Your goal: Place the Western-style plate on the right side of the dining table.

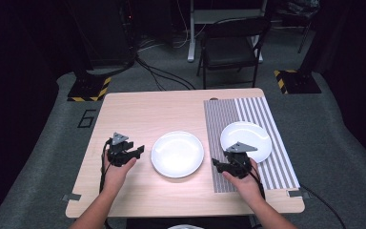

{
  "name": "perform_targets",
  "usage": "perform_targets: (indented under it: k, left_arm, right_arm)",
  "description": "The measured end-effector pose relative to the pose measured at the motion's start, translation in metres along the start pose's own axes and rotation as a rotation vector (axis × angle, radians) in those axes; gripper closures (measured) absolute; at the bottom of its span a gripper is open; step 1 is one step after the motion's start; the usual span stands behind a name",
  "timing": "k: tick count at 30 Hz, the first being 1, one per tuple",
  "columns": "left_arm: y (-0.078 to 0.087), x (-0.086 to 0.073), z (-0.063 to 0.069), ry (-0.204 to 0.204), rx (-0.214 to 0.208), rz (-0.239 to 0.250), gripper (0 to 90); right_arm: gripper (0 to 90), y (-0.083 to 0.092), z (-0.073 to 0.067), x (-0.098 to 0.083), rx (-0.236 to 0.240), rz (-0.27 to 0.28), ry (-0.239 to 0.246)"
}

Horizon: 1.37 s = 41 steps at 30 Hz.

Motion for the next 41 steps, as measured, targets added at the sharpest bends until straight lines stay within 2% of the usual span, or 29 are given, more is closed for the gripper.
perform_targets:
  k: [5, 8, 10, 11, 15, 18, 22, 28, 35, 41]
  left_arm:
    - [-0.006, -0.005, 0.001, 0.004, -0.018, -0.001, 45.9]
    - [-0.011, -0.01, 0.002, -0.023, -0.012, -0.01, 46.1]
    - [-0.012, -0.012, 0.002, -0.024, -0.014, -0.012, 46.2]
    - [-0.012, -0.012, 0.001, -0.031, -0.011, -0.014, 46.2]
    - [-0.014, -0.017, -0.004, -0.02, -0.008, -0.032, 46.2]
    - [-0.015, -0.019, -0.006, -0.031, 0.001, -0.034, 46.1]
    - [-0.019, -0.023, -0.008, -0.018, -0.013, -0.05, 46.0]
    - [-0.027, -0.029, -0.01, 0.011, -0.021, -0.061, 45.9]
    - [-0.032, -0.029, -0.013, 0.038, -0.008, -0.056, 44.3]
    - [-0.037, -0.029, -0.019, 0.036, 0.021, -0.057, 41.8]
  right_arm:
    - [39.8, -0.002, 0.001, -0.008, -0.005, -0.004, 0.013]
    - [40.1, -0.003, 0.001, -0.014, 0.0, -0.015, 0.01]
    - [40.1, -0.004, 0.0, -0.018, 0.024, -0.028, 0.01]
    - [40.1, -0.003, 0.0, -0.019, 0.021, -0.031, 0.007]
    - [40.1, -0.003, -0.004, -0.023, 0.015, -0.036, 0.05]
    - [40.1, -0.004, -0.006, -0.025, 0.022, -0.031, 0.062]
    - [40.1, -0.009, -0.007, -0.03, 0.015, -0.042, 0.081]
    - [40.1, -0.014, -0.004, -0.034, 0.008, -0.049, 0.071]
    - [39.1, -0.016, -0.005, -0.039, 0.007, -0.057, 0.069]
    - [36.4, -0.019, -0.004, -0.041, -0.002, -0.05, 0.085]
Point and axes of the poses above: each handheld gripper's, and its own axes: y roughly backward along the jaws, x roughly out of its top, z roughly to its right, the point moved 7 cm from there along -y, roughly forward along the jaws, and after that the axes turned 1 degree about -x, right-handed, at the moved point
